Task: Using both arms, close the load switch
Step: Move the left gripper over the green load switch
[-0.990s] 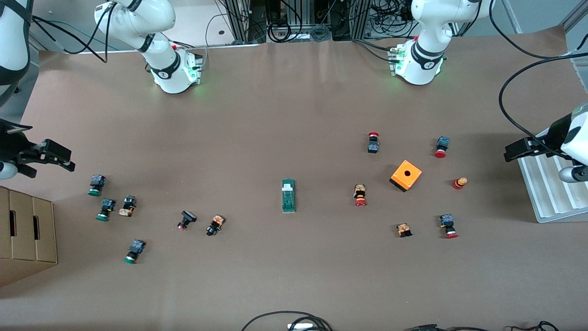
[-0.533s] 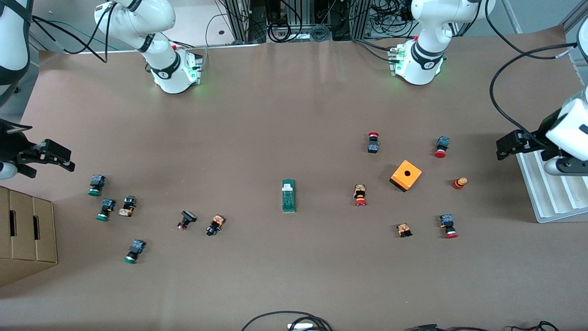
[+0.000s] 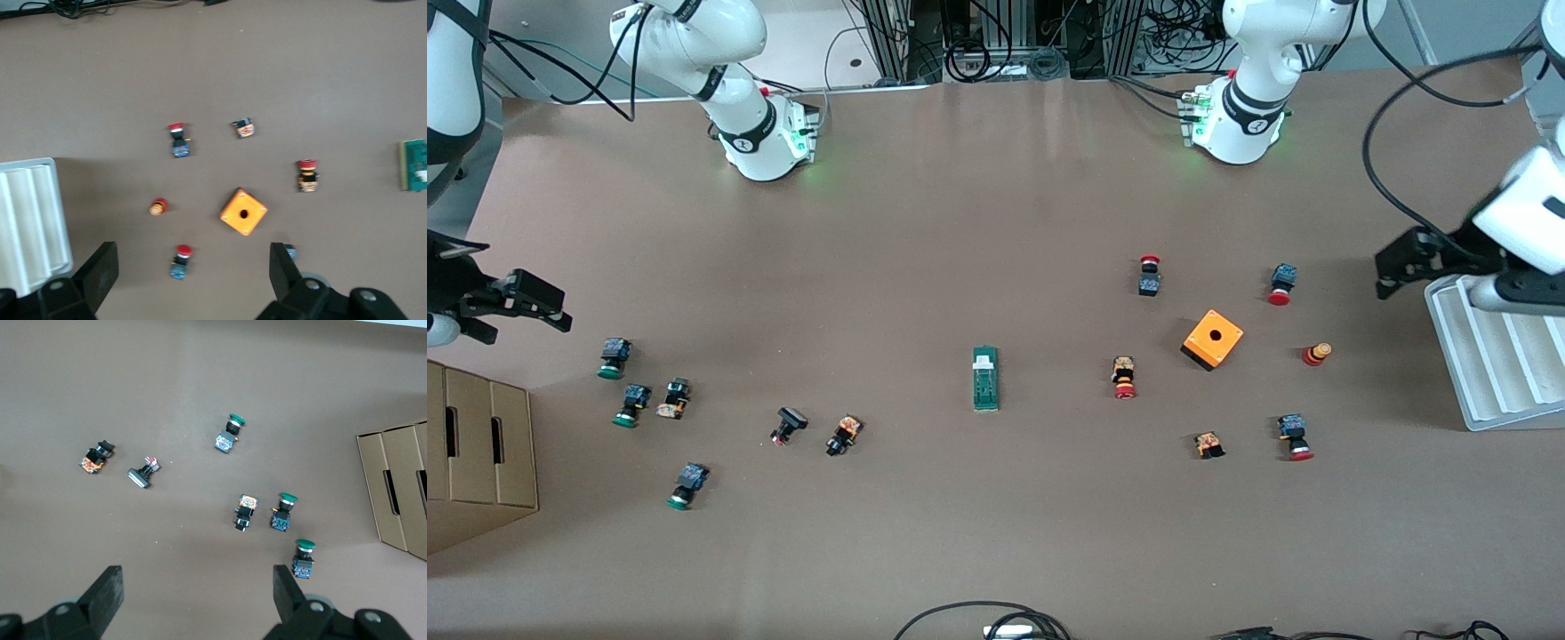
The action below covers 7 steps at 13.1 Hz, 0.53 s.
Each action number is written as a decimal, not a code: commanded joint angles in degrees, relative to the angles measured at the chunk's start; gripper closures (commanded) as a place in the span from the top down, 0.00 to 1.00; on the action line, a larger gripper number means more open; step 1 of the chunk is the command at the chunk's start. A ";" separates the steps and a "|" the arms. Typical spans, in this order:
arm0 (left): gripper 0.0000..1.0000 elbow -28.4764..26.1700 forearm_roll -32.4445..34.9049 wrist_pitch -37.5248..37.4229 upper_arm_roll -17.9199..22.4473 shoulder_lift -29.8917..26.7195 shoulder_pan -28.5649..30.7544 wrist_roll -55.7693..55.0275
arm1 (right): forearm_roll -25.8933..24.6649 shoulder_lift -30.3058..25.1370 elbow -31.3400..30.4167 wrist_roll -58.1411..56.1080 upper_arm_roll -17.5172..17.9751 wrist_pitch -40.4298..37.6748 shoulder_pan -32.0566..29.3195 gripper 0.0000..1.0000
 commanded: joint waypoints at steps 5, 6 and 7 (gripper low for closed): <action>1.00 0.52 0.48 1.78 -18.31 -4.01 -0.73 -21.60 | -1.37 -0.08 0.49 0.17 -0.17 0.02 0.27 1.00; 1.00 0.44 1.09 4.50 -20.69 -4.27 -0.73 -23.28 | -1.37 -0.08 0.49 0.08 -0.17 0.10 0.27 1.00; 1.00 0.26 4.31 5.83 -23.23 -4.53 -2.20 -25.82 | -1.37 -0.08 0.49 0.08 -0.17 0.11 0.27 1.00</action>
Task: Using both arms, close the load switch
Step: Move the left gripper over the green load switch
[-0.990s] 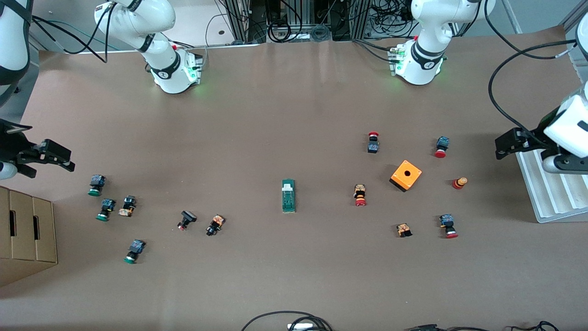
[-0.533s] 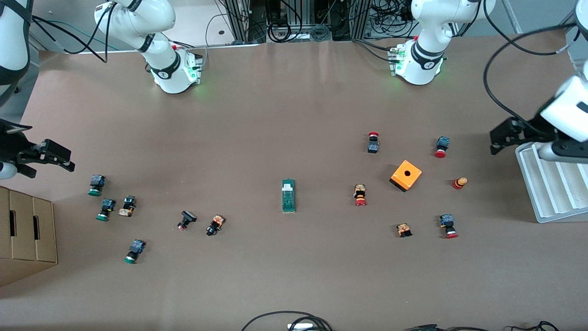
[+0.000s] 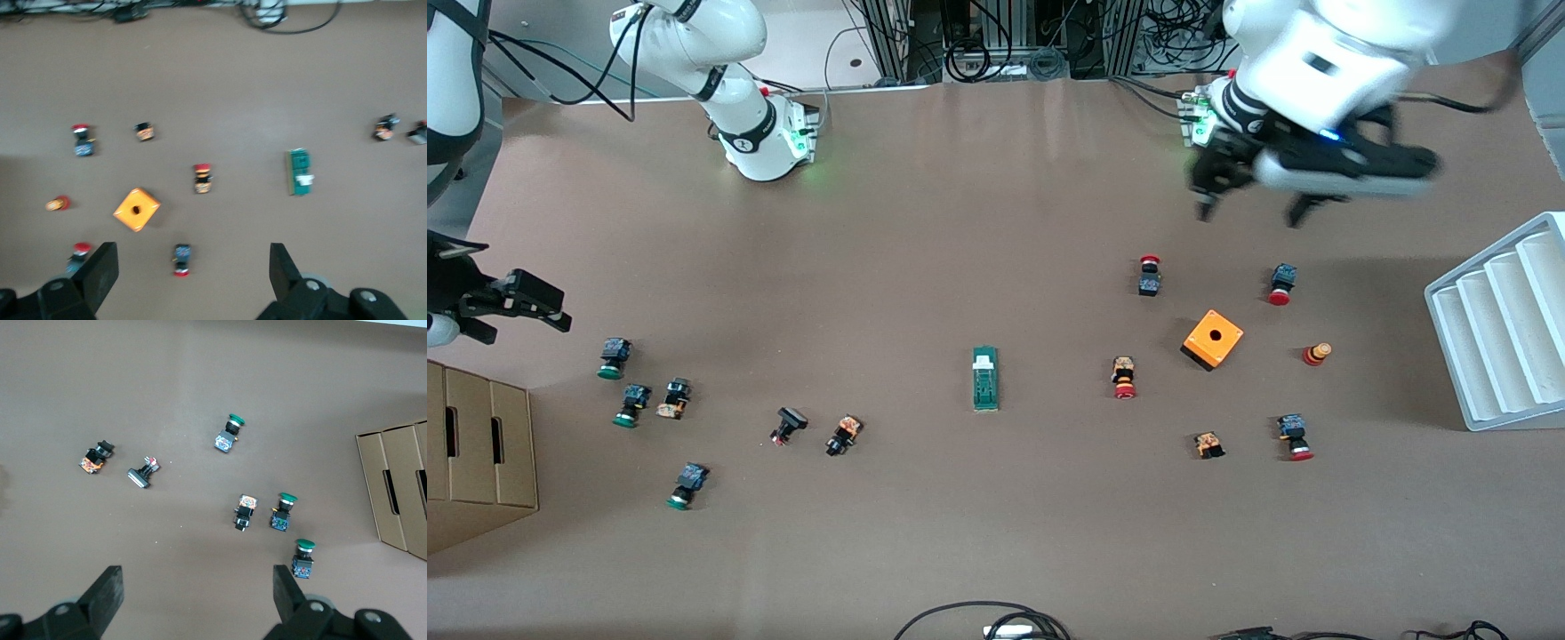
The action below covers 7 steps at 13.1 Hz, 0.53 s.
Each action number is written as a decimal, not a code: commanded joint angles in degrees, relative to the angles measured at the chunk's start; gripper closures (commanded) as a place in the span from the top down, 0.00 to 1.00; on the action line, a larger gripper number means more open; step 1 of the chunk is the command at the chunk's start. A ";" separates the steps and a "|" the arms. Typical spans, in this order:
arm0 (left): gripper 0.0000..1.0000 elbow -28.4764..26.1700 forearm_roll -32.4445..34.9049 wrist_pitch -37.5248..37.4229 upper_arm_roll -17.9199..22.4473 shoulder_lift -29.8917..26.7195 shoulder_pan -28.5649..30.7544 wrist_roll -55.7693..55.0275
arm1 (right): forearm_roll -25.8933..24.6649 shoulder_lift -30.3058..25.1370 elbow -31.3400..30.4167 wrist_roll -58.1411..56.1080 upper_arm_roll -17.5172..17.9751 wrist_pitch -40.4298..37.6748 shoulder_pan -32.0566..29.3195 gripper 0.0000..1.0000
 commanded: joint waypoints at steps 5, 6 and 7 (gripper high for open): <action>1.00 -5.79 18.63 11.62 -5.60 0.81 -14.06 -25.05 | -1.37 -0.08 0.49 0.08 -0.11 0.11 0.27 1.00; 1.00 -7.11 21.26 14.00 -5.60 1.42 -16.08 -29.00 | -1.37 -0.08 0.49 0.17 -0.11 0.11 0.27 1.00; 1.00 -8.17 23.38 16.11 -5.69 2.39 -18.10 -33.04 | -1.37 -0.08 0.49 0.17 -0.11 0.11 0.27 1.00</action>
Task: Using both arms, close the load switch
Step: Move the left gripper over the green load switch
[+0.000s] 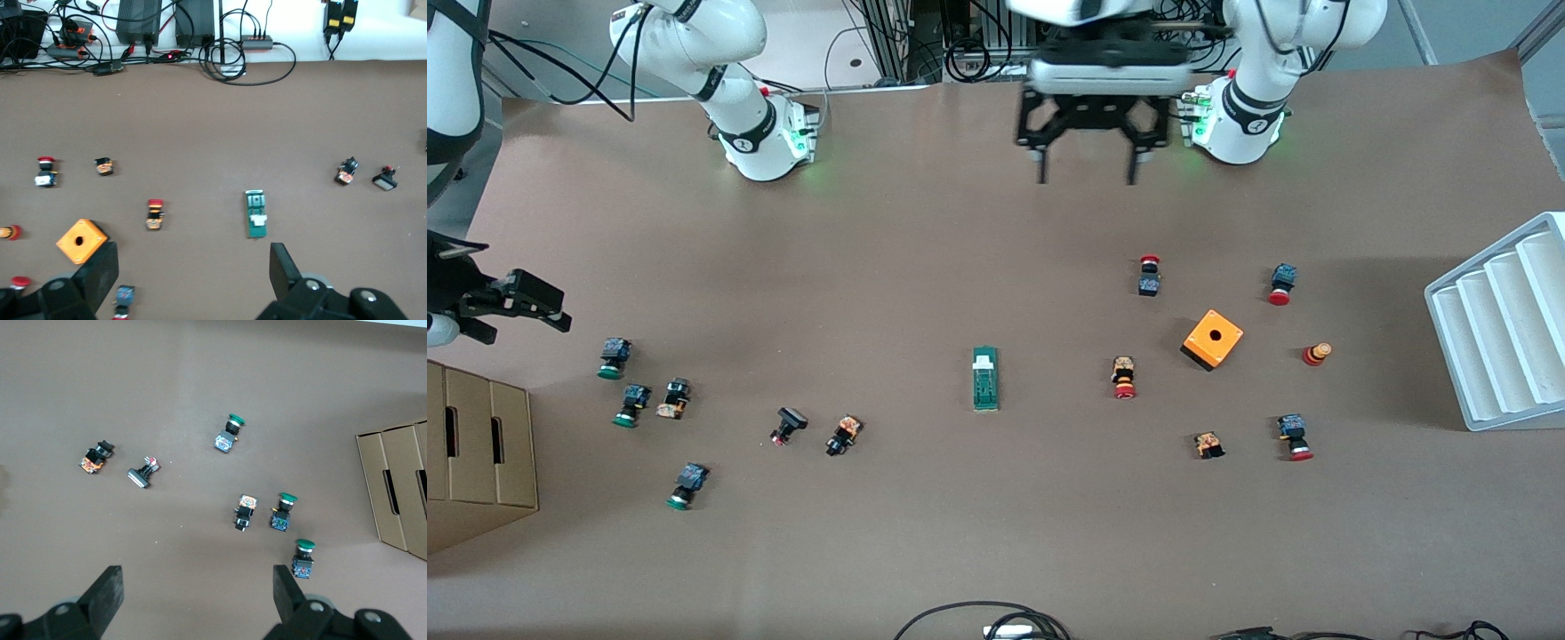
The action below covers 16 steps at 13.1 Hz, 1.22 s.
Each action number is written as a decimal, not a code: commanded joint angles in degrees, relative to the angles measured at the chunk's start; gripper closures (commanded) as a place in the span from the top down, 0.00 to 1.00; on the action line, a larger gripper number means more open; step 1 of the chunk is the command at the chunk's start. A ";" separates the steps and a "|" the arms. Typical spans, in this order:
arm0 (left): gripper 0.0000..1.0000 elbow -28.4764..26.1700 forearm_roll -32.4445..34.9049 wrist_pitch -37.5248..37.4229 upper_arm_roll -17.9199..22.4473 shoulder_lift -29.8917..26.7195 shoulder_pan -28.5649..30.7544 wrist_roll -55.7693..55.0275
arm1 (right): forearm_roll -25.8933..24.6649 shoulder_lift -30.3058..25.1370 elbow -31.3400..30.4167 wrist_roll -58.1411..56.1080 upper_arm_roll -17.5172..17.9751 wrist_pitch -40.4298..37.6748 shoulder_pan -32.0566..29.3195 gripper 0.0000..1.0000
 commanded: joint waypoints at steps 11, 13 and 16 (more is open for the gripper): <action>1.00 -5.36 47.20 7.40 0.63 23.94 -21.07 -54.63 | -1.02 0.61 0.49 -0.09 -0.46 0.81 -0.35 1.00; 1.00 -6.32 56.70 7.31 0.63 28.16 -21.26 -63.87 | -1.28 3.07 0.58 0.08 -0.28 1.16 0.26 1.00; 1.00 -6.68 62.26 6.96 0.63 32.12 -21.26 -65.49 | -0.58 4.13 0.49 0.17 -0.28 1.07 -0.09 1.00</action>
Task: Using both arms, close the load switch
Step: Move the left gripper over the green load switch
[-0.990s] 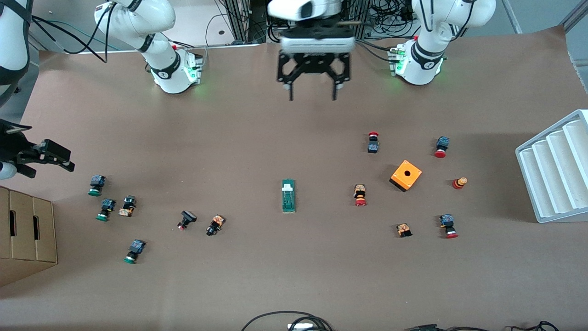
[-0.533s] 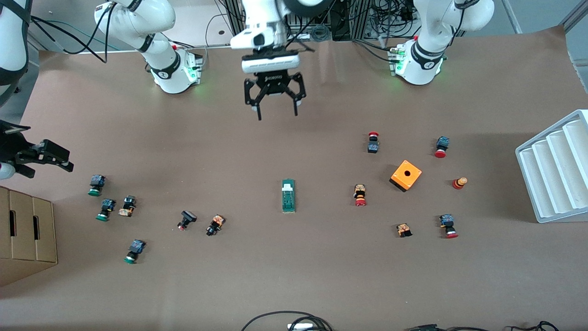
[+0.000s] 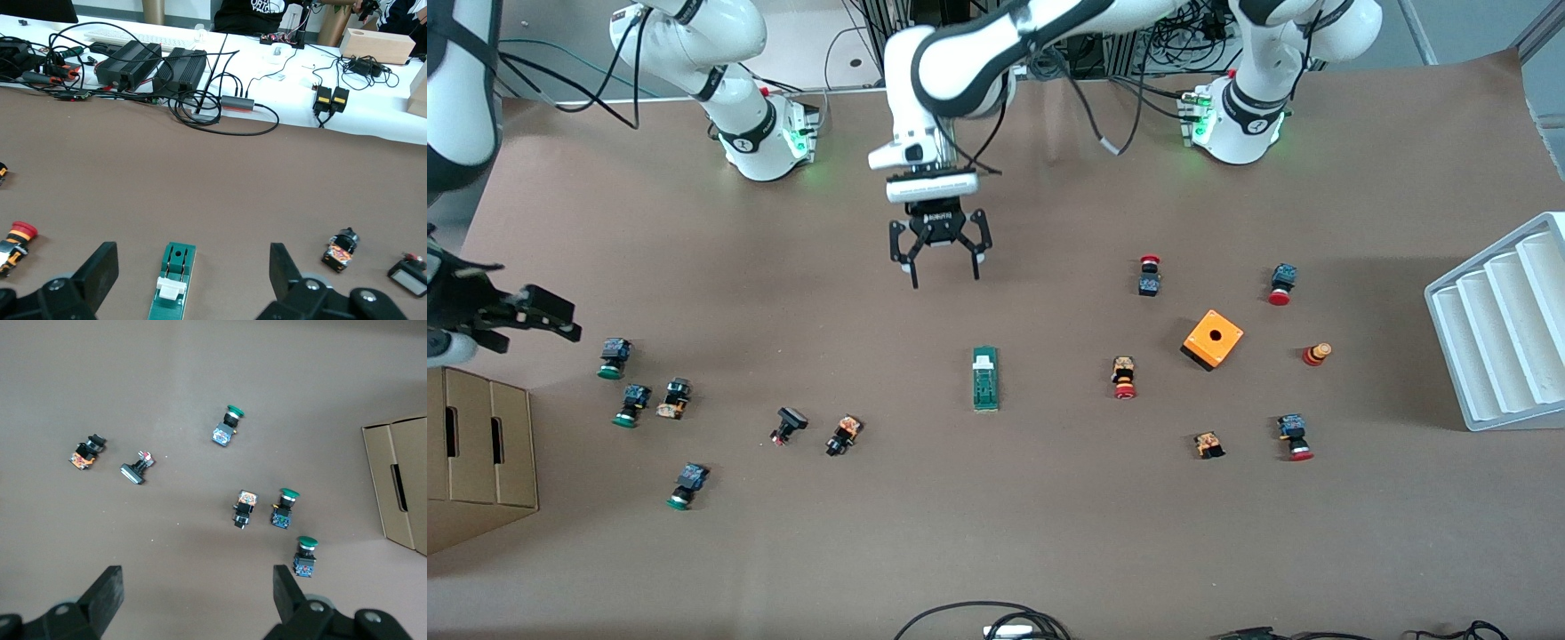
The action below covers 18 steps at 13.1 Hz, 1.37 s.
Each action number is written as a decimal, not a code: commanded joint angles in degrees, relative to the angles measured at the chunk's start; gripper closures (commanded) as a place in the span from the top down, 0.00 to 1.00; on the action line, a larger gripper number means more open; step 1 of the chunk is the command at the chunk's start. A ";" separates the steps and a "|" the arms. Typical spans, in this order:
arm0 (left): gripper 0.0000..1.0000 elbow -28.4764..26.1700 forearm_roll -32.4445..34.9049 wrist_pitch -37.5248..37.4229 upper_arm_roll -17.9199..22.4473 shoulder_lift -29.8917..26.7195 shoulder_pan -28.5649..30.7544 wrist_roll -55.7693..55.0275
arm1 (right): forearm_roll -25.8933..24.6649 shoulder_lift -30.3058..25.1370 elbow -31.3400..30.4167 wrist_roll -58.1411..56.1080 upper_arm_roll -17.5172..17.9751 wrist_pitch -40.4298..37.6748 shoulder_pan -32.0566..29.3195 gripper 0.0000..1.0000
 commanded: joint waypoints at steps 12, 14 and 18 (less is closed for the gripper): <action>1.00 0.12 25.83 -6.59 1.35 18.93 -0.16 -18.52 | 12.43 8.76 0.72 12.59 0.49 1.58 7.92 1.00; 1.00 0.39 27.68 -6.77 1.52 20.43 0.02 -18.61 | 12.43 10.52 2.30 21.19 0.49 2.46 12.13 1.00; 1.00 1.61 33.55 -9.57 2.31 24.73 -0.24 -23.42 | 12.35 14.30 5.73 39.12 0.49 5.26 20.83 1.00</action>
